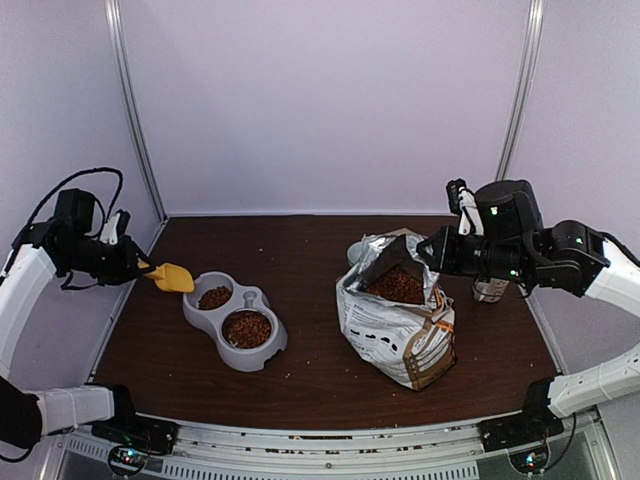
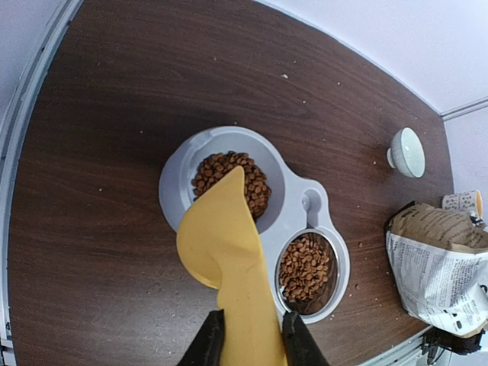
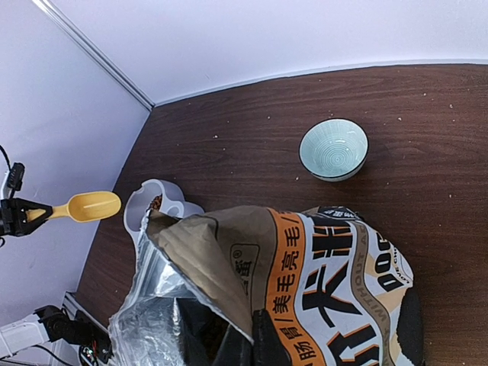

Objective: Serve the pet food
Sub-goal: Place the pet food in the pet food bowl, then insert the spatula into the pet food bag.

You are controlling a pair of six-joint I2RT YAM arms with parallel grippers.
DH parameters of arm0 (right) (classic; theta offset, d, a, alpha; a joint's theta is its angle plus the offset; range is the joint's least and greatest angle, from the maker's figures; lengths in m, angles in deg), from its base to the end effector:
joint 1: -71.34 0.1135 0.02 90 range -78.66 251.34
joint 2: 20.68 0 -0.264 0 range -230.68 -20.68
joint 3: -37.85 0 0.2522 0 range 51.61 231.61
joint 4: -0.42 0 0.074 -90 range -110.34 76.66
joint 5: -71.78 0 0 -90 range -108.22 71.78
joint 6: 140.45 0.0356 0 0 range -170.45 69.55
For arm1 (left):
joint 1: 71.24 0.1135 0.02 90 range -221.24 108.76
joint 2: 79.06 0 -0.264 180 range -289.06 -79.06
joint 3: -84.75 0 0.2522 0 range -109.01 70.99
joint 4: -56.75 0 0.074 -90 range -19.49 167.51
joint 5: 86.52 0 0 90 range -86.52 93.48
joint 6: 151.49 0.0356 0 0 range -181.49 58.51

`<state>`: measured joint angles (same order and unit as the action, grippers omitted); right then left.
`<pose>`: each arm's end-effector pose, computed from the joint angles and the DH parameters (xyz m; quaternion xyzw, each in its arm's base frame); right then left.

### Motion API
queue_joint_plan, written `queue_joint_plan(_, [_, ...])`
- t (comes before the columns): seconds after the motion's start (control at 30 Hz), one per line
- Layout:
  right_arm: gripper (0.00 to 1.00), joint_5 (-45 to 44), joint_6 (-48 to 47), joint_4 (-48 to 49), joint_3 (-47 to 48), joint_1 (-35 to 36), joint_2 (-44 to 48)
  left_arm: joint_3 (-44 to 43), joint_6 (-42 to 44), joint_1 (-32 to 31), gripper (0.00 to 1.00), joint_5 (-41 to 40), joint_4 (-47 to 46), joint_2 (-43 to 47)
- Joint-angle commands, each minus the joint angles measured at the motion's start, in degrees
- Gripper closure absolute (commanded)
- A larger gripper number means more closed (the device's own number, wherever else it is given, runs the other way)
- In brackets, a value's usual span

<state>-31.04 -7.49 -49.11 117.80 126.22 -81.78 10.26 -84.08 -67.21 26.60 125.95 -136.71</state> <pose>0.1357 0.1792 0.3706 -0.0347 0.8646 0.3069 0.3963 0.1858 -0.0009 0.3251 -0.1506 0.9173 -0.2382 0.2813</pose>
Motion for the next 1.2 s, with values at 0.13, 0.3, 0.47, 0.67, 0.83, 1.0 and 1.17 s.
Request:
queue_joint_plan(0.13, [1.0, 4.0, -4.5, -1.3, 2.1, 0.2, -1.8, -9.3, -3.5, -6.3, 1.0, 8.1, -1.0, 3.8])
queue_joint_plan(0.3, [1.0, 5.6, -5.9, -1.4, 3.9, 1.3, -4.1, -12.1, -9.0, -14.6, 1.0, 16.7, -8.0, 4.4])
queue_joint_plan(0.47, [1.0, 6.2, -6.8, -1.0, 4.9, 2.8, -5.7, -14.8, -13.6, -28.2, 1.0, 11.9, -15.1, 5.7])
queue_joint_plan(0.67, [1.0, 6.3, -7.2, -1.1, 5.9, 4.0, -6.9, -17.2, -15.8, -43.4, 1.0, 0.4, -19.5, 2.8])
queue_joint_plan(0.83, [1.0, 6.2, -7.3, -1.2, 6.2, 4.8, -7.1, -19.0, -15.0, -51.9, 1.0, -4.8, -20.9, -3.0])
queue_joint_plan(1.0, [1.0, 6.8, -7.7, -1.6, 6.8, 5.4, -7.2, -25.2, -12.2, -58.0, 1.0, -9.7, -16.7, -10.8])
queue_joint_plan(1.17, [1.0, 7.8, -7.9, -0.6, 7.7, 6.8, -8.5, -29.7, -10.8, -61.1, 1.0, -11.0, -13.3, -18.1])
